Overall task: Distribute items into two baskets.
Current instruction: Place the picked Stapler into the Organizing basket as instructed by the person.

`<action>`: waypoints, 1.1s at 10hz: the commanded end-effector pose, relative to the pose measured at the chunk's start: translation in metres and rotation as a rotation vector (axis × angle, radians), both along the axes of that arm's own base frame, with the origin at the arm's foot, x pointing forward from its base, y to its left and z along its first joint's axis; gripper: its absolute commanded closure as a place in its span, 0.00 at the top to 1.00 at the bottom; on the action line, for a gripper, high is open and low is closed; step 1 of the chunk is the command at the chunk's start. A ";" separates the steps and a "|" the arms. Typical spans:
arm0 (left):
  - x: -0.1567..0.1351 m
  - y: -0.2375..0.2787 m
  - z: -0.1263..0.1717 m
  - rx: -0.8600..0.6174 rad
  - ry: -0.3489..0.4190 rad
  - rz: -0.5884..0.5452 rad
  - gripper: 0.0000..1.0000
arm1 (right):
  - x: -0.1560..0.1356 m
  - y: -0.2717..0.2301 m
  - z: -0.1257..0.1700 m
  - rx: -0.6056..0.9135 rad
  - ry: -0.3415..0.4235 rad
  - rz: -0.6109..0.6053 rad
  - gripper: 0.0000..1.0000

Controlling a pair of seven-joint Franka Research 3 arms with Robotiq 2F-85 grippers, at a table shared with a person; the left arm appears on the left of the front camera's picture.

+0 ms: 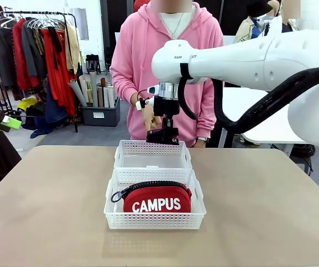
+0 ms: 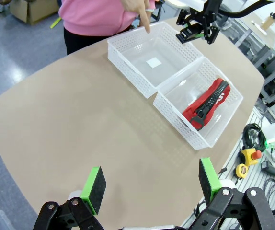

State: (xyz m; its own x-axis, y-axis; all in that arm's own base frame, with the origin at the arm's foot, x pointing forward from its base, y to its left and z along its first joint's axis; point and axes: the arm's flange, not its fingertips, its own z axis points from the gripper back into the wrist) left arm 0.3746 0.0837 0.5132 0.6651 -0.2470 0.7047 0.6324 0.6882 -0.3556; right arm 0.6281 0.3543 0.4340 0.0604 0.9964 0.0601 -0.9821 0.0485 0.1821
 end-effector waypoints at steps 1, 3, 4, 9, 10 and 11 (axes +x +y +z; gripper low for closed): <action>0.000 0.000 0.000 -0.016 -0.011 -0.001 1.00 | 0.018 0.012 0.009 -0.040 0.000 -0.004 0.00; 0.000 0.000 0.000 -0.016 -0.011 -0.001 1.00 | 0.018 0.014 -0.006 -0.042 0.010 -0.004 0.00; 0.000 0.000 0.000 -0.016 -0.011 -0.001 1.00 | 0.016 0.015 -0.015 -0.040 0.006 -0.009 0.00; 0.000 0.000 0.000 -0.016 -0.011 -0.001 1.00 | 0.000 0.021 -0.055 -0.060 -0.116 -0.080 0.00; 0.000 0.000 0.000 -0.016 -0.011 -0.001 1.00 | -0.001 0.025 -0.065 -0.068 -0.108 -0.070 0.00; 0.000 0.000 0.000 -0.016 -0.011 -0.001 1.00 | 0.001 0.028 -0.071 -0.077 -0.097 -0.052 0.00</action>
